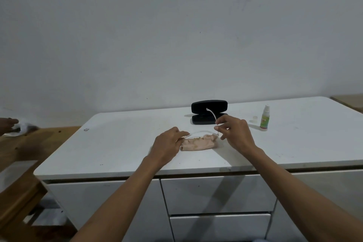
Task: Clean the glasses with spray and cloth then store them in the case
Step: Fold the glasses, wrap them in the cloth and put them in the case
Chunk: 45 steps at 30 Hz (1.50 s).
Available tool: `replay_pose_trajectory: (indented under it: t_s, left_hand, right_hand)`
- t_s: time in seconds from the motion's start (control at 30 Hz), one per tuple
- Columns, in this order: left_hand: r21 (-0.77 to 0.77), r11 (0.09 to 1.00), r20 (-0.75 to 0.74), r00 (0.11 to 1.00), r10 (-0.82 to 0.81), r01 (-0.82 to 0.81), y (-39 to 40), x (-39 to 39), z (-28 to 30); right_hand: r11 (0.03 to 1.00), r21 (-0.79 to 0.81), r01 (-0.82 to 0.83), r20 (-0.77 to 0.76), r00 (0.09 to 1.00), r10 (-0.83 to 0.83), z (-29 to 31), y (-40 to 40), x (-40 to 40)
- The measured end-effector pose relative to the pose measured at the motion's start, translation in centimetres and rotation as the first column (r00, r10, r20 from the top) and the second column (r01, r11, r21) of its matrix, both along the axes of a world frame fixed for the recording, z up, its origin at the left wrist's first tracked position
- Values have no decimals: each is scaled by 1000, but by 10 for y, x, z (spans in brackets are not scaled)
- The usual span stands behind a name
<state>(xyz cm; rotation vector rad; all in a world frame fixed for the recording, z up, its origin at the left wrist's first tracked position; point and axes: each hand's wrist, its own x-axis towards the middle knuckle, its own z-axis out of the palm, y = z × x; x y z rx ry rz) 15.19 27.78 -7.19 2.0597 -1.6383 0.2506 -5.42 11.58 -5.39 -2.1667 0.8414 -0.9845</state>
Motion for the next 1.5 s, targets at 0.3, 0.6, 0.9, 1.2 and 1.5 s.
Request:
replay_pose_trajectory:
  t_s: [0.3,0.6,0.9,1.2,1.5]
  left_hand:
    - [14,1000,-382,924,-12,19,-9,14,-6]
    - [-88,996,-733,677,-65,1,-6,24,-3]
    - [-65,998,-546,836,-49,16,-2,4,15]
    - [110,993,-258,966,-8,38,7,0,20]
    - [146,982,-342,937,-66,122,5,6,22]
  right_hand:
    - [992,-117,-40,-181,983,18,4,-2,6]
    - [952,-197,-235,-518,849,102,7,-2,19]
    - [975,-115,-190,-434,892,123,17,6,6]
    - [973,-52,-226,-551,819,161,25,12,2]
    - [969,1,-249,-583,787,203,21,5,1]
